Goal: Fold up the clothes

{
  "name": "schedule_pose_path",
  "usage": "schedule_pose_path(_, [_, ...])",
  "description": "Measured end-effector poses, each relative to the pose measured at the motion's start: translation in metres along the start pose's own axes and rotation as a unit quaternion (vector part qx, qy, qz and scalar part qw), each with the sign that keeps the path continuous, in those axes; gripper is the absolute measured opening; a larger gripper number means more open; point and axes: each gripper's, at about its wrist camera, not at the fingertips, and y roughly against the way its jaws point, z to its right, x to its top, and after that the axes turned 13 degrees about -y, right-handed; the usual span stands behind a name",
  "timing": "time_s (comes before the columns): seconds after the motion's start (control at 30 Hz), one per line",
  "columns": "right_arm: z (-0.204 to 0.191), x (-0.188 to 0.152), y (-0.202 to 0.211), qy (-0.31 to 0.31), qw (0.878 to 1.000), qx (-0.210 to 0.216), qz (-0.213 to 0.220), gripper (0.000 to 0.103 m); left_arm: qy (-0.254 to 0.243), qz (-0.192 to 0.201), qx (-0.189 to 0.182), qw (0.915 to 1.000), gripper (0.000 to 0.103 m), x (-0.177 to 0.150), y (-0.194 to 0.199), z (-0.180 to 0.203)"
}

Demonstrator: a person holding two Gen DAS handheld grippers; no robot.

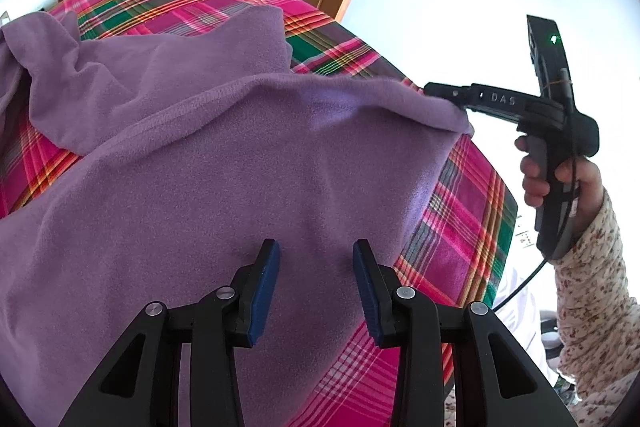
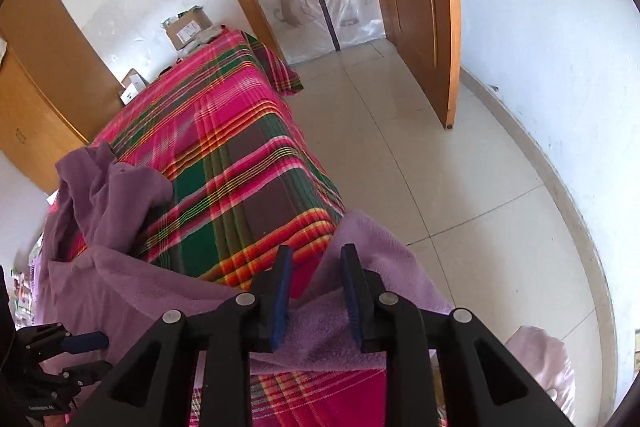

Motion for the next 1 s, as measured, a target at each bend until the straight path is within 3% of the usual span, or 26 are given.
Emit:
schedule_pose_path(0.17, [-0.004, -0.004, 0.001, 0.014, 1.000, -0.016, 0.003, 0.028, 0.002, 0.002, -0.004, 1.0000, 0.040, -0.001, 0.001, -0.001])
schedule_pose_path(0.27, [-0.005, -0.003, 0.001, 0.018, 0.999, -0.027, 0.004, 0.008, 0.006, 0.005, -0.008, 0.9999, 0.040, -0.002, 0.002, -0.003])
schedule_pose_path(0.4, [-0.006, 0.001, 0.007, 0.021, 0.999, -0.031, 0.023, 0.004, 0.009, 0.007, -0.010, 0.9999, 0.040, -0.002, 0.001, -0.003])
schedule_pose_path(0.67, [0.006, 0.031, 0.012, -0.034, 0.995, -0.046, 0.088, 0.003, 0.009, 0.007, -0.008, 0.9999, 0.040, -0.002, 0.000, -0.003])
schedule_pose_path(0.8, [0.007, 0.045, -0.003, -0.048, 0.994, -0.050, 0.086, 0.003, 0.008, 0.006, -0.008, 0.9999, 0.040, -0.002, 0.001, -0.003])
schedule_pose_path(1.0, [0.001, 0.055, -0.033, -0.032, 0.993, -0.093, 0.071, 0.003, 0.010, 0.005, -0.010, 0.9999, 0.040, 0.000, 0.000, -0.005])
